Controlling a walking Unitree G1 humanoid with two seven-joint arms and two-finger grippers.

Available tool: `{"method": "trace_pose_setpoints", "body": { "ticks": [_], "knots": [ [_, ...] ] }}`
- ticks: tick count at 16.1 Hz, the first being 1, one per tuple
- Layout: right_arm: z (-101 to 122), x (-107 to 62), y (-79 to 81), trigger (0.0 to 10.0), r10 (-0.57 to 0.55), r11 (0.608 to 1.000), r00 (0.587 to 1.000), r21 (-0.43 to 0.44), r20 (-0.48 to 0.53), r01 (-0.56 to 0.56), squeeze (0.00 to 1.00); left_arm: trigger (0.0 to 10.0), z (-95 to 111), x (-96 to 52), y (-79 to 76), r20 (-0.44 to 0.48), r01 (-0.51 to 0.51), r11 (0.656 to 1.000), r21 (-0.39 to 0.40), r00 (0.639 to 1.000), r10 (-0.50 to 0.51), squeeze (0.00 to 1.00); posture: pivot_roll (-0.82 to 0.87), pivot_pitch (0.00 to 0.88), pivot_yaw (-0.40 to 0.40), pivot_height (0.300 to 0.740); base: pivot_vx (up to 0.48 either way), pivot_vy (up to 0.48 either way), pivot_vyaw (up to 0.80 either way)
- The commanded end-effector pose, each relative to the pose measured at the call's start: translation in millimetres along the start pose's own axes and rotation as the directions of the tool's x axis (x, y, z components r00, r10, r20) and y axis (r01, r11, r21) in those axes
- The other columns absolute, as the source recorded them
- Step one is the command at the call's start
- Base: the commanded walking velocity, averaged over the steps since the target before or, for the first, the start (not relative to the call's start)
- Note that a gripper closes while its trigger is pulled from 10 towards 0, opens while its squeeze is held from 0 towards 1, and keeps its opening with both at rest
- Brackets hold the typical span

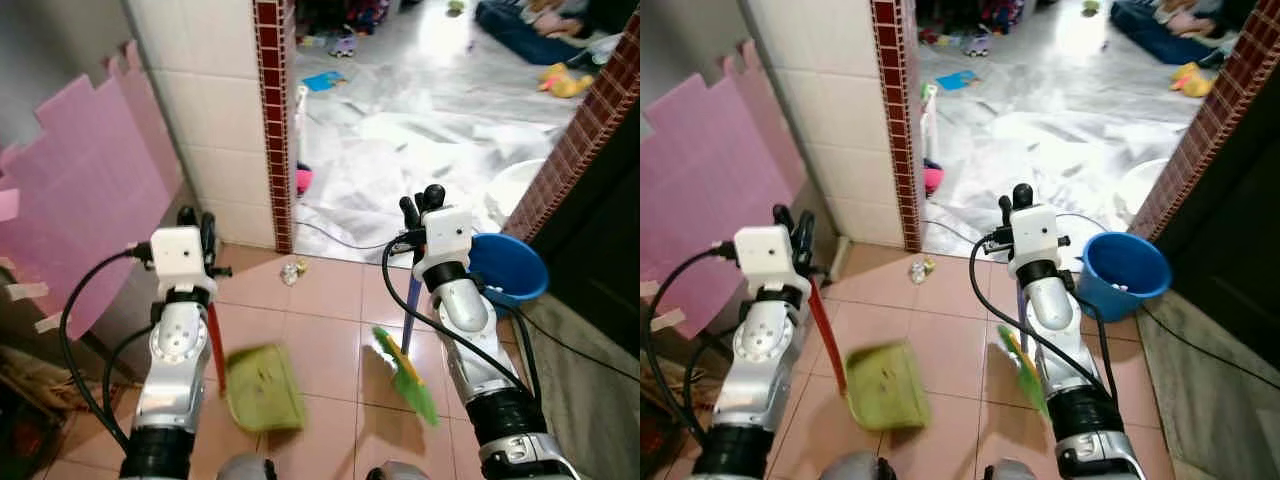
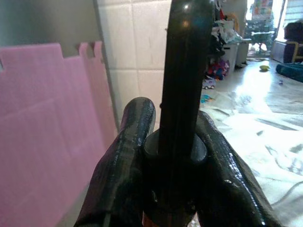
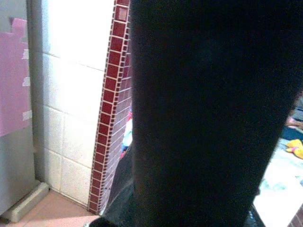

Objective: Sweep floor

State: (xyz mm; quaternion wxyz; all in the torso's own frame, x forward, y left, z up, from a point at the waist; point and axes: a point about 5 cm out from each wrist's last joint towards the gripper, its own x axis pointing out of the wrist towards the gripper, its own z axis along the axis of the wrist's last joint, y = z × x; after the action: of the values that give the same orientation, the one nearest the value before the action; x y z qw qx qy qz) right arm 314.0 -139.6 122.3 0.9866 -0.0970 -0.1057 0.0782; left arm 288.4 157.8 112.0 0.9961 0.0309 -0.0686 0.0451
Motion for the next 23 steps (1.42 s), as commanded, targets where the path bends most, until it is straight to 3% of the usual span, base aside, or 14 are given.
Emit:
{"method": "trace_pose_setpoints", "body": {
  "ticks": [1,16,19,23],
  "knots": [
    [19.2,9.6,-0.7,10.0,0.016,0.999,0.996,-0.036,0.085,-0.013,0.00,10.0,16.6,6.3,-4.0,0.086,0.015,1.000,-0.021,0.996,-0.013,0.00,0.03,0.000,0.004,0.740,0.000,0.000,0.00],
    [22.3,9.9,5.9,10.0,0.072,0.997,0.991,-0.050,0.113,-0.067,0.00,10.0,13.5,6.5,-3.2,0.091,0.007,1.000,-0.030,0.996,-0.005,0.00,0.03,0.000,0.003,0.740,0.395,0.000,0.09],
    [22.2,8.0,8.0,10.0,0.080,0.996,0.990,-0.049,0.117,-0.075,0.00,10.0,13.1,5.2,-3.8,0.088,0.002,0.999,-0.034,0.996,0.001,0.00,0.03,0.000,0.006,0.740,0.444,0.000,0.75],
    [21.4,7.2,7.0,10.0,0.081,0.996,0.990,-0.045,0.113,-0.076,0.00,10.0,11.6,5.2,-4.7,0.070,-0.009,0.999,-0.052,0.997,0.013,0.00,0.03,0.000,0.004,0.740,0.388,0.165,0.00]
  ]
}}
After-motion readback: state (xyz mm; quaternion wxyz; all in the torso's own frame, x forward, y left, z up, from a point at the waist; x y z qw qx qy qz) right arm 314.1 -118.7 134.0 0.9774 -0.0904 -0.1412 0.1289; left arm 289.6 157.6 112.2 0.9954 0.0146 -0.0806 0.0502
